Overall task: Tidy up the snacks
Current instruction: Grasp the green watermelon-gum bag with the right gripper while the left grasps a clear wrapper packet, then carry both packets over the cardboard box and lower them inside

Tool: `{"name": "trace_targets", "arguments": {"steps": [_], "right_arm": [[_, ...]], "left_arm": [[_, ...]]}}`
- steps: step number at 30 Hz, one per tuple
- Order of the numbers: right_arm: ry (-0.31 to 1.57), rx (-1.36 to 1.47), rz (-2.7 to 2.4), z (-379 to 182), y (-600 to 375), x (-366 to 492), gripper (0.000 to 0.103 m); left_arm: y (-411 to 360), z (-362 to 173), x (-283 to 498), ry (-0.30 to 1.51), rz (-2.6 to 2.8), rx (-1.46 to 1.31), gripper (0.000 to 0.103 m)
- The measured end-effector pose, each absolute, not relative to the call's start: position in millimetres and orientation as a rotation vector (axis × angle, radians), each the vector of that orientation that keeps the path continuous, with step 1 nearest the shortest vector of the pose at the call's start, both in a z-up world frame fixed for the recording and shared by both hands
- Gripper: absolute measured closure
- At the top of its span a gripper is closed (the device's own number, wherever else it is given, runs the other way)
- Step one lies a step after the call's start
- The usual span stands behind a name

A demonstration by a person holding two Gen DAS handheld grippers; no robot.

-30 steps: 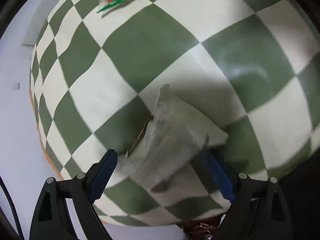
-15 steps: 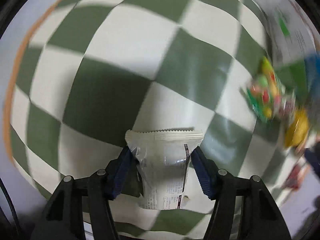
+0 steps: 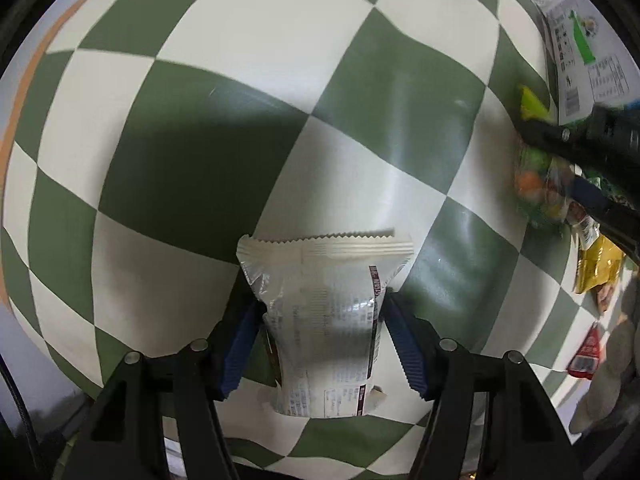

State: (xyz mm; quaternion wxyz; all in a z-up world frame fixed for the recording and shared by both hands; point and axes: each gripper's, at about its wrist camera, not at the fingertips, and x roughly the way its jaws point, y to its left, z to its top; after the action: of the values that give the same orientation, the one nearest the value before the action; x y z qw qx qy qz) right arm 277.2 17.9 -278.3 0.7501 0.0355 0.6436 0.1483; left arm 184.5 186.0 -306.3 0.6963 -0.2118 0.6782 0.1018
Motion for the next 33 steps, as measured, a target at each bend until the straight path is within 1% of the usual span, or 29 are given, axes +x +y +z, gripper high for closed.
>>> {"name": "trace_targets", "arguments": {"steps": [6,10,17,21,25,27,29,32,33], "right_arm": [[1.439,-0.111,0.442,-285,0,235,0.047],[1.498,-0.138,0.477,-293,-38,198,0.047],[1.535,-0.034,0.431,-296,-106,152,0.047],[1.499,0.020,0.358,-294,-136,132,0.047],[1.474,0.041,0.284,-297,-155,112,0.047],[1.452,0.049,0.238,-297,-163,109,0.047],[1.434,0.056,0.202,-297,-168,101,0.047],[1.438,0.082,0.173,-302,-167,97,0.044],[1.442,0.095,0.174,-304,-169,96,0.039]], "left_arm": [[152,-302,173,1.495,0.176,-0.399,0.044],[130,-305,172,1.509,0.122,-0.345,0.044],[76,-310,170,1.520,0.059,-0.265,0.044],[42,-308,182,1.511,0.019,-0.174,0.044],[25,-308,181,1.499,-0.003,-0.110,0.043],[25,-311,185,1.499,0.000,-0.081,0.040],[6,-309,175,1.496,-0.001,-0.062,0.039],[2,-308,175,1.495,-0.012,-0.053,0.039],[-12,-314,167,1.493,-0.015,-0.051,0.039]]}}
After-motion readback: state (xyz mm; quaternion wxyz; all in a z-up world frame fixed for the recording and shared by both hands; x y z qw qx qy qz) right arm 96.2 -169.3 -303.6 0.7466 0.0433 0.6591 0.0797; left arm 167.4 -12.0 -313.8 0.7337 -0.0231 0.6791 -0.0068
